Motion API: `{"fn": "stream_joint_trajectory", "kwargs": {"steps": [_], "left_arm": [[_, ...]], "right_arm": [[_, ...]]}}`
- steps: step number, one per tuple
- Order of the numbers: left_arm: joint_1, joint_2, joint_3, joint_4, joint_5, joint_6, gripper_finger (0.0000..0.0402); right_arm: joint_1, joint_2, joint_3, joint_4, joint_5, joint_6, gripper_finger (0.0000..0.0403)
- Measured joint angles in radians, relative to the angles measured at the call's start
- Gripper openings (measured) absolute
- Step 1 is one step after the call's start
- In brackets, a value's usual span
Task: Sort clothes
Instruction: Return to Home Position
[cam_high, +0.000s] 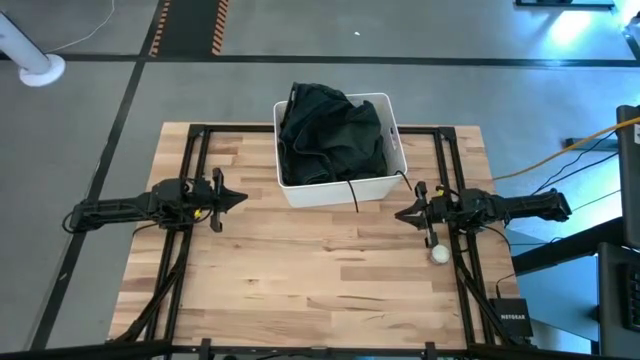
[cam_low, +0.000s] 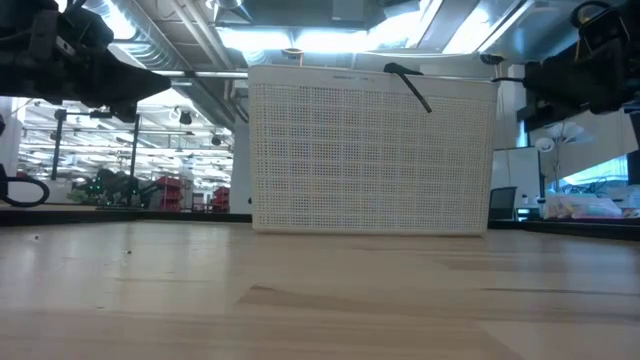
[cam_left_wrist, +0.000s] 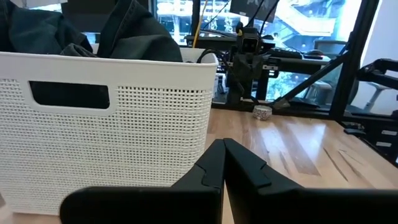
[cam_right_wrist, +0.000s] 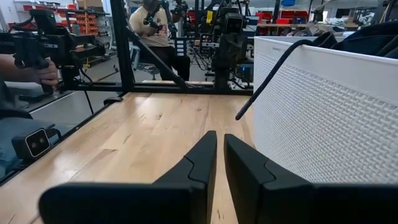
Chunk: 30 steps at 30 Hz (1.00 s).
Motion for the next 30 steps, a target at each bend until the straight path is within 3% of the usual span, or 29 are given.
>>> {"fn": "stream_joint_trajectory", "kwargs": {"steps": [30], "left_arm": [[0.000,0.000,0.000,0.001,-0.009,0.033,0.0001]], "right_arm": [[0.000,0.000,0.000,-0.001,0.001,0.000,0.0049]]}}
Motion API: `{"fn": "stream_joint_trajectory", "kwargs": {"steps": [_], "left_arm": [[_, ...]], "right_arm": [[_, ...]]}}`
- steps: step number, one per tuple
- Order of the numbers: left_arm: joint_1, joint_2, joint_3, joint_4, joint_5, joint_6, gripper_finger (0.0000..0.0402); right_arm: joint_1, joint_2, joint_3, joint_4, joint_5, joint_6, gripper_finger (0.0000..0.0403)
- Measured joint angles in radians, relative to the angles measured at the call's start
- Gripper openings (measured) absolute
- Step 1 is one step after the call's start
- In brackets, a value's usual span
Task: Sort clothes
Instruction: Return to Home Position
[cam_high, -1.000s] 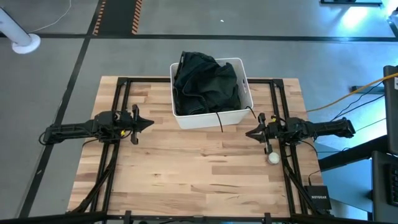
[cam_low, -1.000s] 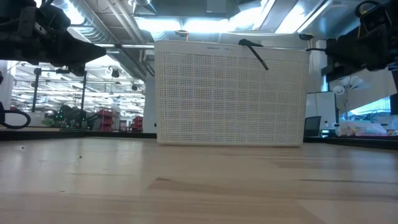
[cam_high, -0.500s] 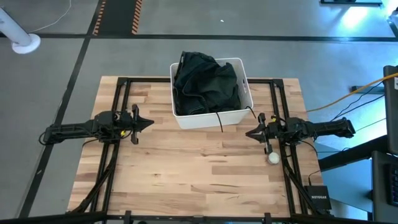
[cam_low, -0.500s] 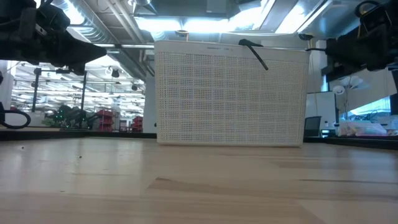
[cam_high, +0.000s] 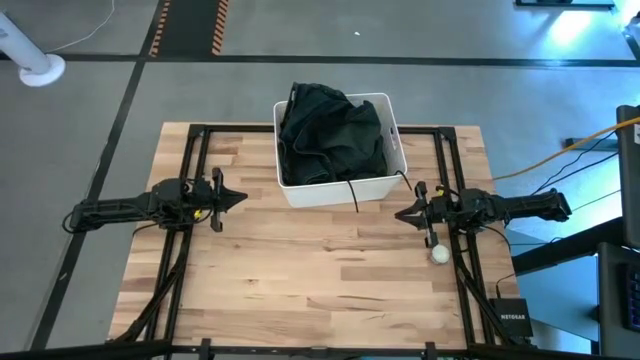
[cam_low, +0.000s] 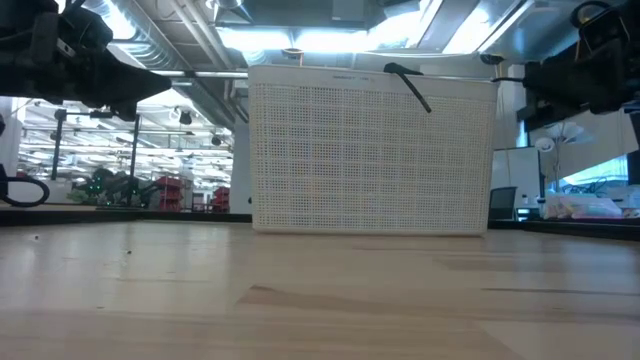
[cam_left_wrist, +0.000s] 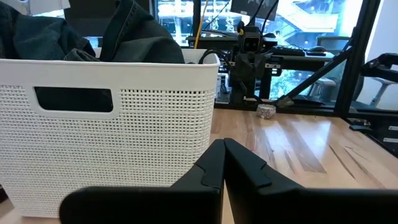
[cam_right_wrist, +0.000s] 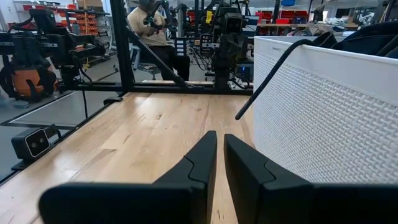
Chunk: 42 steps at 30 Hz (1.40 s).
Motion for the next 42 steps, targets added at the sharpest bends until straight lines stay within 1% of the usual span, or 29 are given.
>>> {"fn": "stream_joint_trajectory", "kwargs": {"steps": [5,13,42], "left_arm": [[0.000,0.000,0.000,0.000,0.000,0.000,0.0007],[0.000,0.000,0.000,0.000,0.000,0.000,0.0001],[0.000,0.000,0.000,0.000,0.000,0.000,0.0000]], "right_arm": [[0.000,0.000,0.000,0.000,0.000,0.000,0.0049],[0.000,0.000,0.000,0.000,0.000,0.000,0.0049],[0.000,0.000,0.000,0.000,0.000,0.000,0.0049]]}}
